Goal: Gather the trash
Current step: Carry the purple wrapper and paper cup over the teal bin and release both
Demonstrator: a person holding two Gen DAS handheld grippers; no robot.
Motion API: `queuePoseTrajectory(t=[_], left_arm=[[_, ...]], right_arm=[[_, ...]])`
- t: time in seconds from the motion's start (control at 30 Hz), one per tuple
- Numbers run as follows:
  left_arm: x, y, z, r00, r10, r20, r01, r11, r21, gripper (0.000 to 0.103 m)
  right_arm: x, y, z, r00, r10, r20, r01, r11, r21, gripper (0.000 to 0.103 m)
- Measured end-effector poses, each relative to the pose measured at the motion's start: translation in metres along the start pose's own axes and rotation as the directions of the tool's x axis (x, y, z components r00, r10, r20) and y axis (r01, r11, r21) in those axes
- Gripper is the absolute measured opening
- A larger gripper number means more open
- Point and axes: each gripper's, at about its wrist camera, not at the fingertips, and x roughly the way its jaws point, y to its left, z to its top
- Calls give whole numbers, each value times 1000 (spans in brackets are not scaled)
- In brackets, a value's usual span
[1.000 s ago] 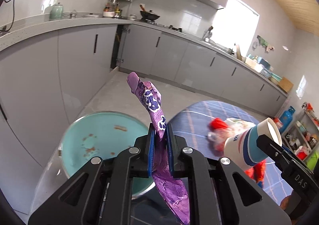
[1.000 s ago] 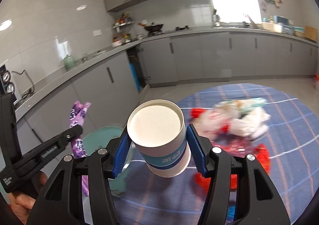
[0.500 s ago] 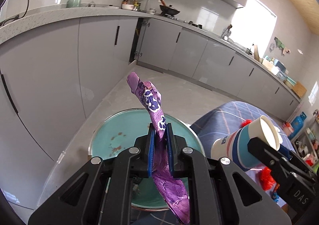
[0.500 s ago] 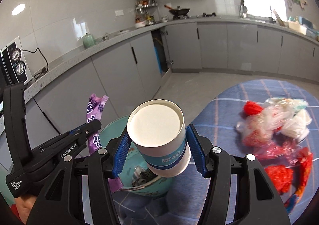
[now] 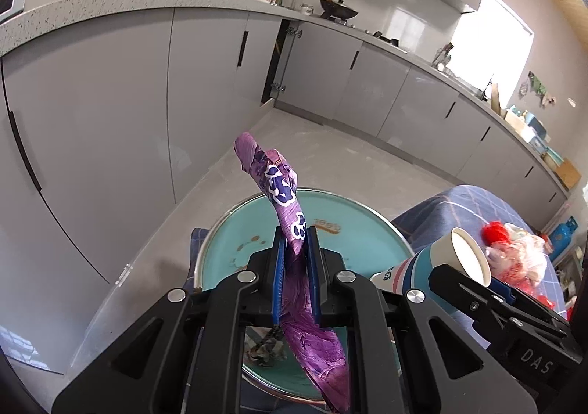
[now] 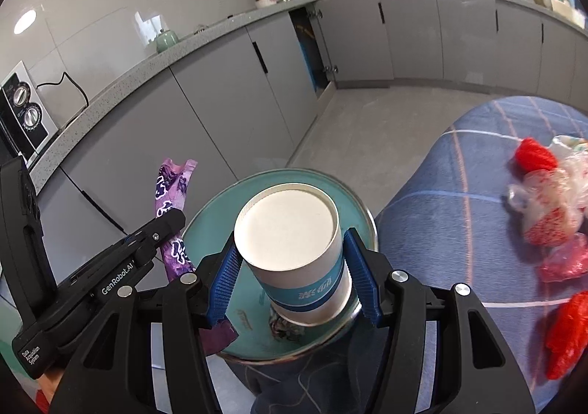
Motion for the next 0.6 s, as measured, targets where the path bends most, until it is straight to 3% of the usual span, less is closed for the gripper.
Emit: queuePoseTrajectory(t=[0.2, 0.27, 0.33, 0.47, 0.6], left_arm=[[15, 6, -3, 999, 22, -30, -22, 1000, -5, 15], [19, 7, -4, 999, 32, -41, -33, 999, -12, 23], [21, 7, -4, 998, 48, -46, -48, 999, -12, 39], [21, 4, -9, 997, 67, -48, -67, 998, 0, 42], [17, -5, -12, 994, 104, -41, -104, 995, 14, 55]], right_arm=[[22, -6, 4, 997, 60, -40, -59, 998, 32, 60], [23, -12, 5, 995, 94, -36, -91, 994, 59, 67], [19, -16, 5, 996, 91, -16, -90, 993, 74, 67], [3, -24, 3, 997, 68, 28, -70, 995, 74, 67], [-17, -27, -1, 996, 41, 76, -46, 997, 63, 67]])
